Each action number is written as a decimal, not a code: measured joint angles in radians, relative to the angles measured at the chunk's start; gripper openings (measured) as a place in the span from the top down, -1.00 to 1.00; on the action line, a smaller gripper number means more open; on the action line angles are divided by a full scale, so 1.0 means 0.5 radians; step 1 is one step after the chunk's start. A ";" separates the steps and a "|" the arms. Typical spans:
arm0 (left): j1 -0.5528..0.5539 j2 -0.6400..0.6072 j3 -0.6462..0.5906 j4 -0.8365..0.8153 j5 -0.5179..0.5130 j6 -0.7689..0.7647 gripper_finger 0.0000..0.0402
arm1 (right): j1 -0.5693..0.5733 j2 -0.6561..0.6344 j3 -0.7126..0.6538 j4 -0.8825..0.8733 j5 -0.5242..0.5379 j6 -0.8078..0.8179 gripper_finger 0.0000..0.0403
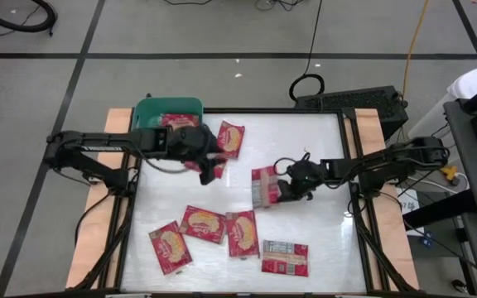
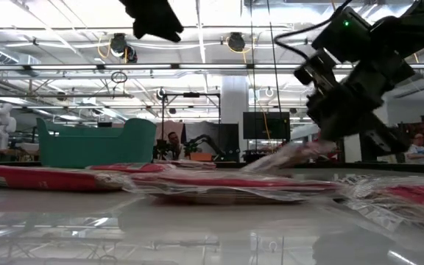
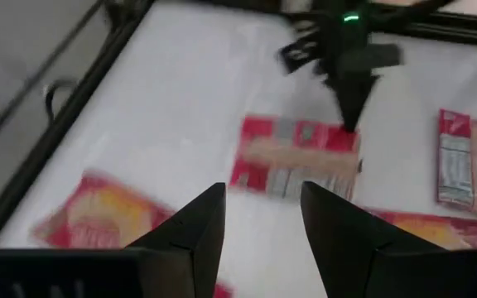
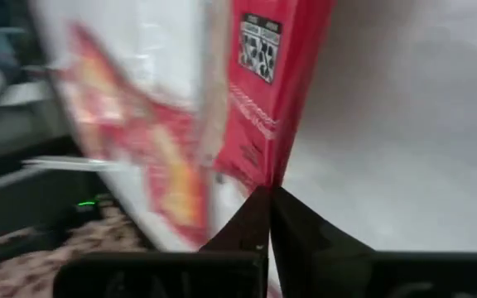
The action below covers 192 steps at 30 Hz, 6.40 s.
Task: Sort popcorn bags into baskets
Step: Put the red popcorn bag into the green bin
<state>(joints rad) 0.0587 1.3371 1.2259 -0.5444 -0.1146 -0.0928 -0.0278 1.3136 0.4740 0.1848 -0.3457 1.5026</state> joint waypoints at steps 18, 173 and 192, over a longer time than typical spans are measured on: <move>0.020 0.606 0.005 0.396 0.362 0.042 -0.23 | -0.126 -0.004 0.005 0.264 0.012 0.219 1.00; 0.277 -0.044 0.003 0.885 0.735 -2.277 0.66 | -0.162 -0.112 1.186 0.054 0.889 -5.729 0.93; 0.964 -0.201 0.004 0.761 1.410 -2.002 0.89 | -0.152 -0.069 1.184 0.160 1.118 -4.808 0.48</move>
<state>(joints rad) 0.5405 1.2367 1.2279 -0.1641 0.5903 -1.0936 -0.1036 1.2793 1.0658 0.2649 0.2134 -0.9015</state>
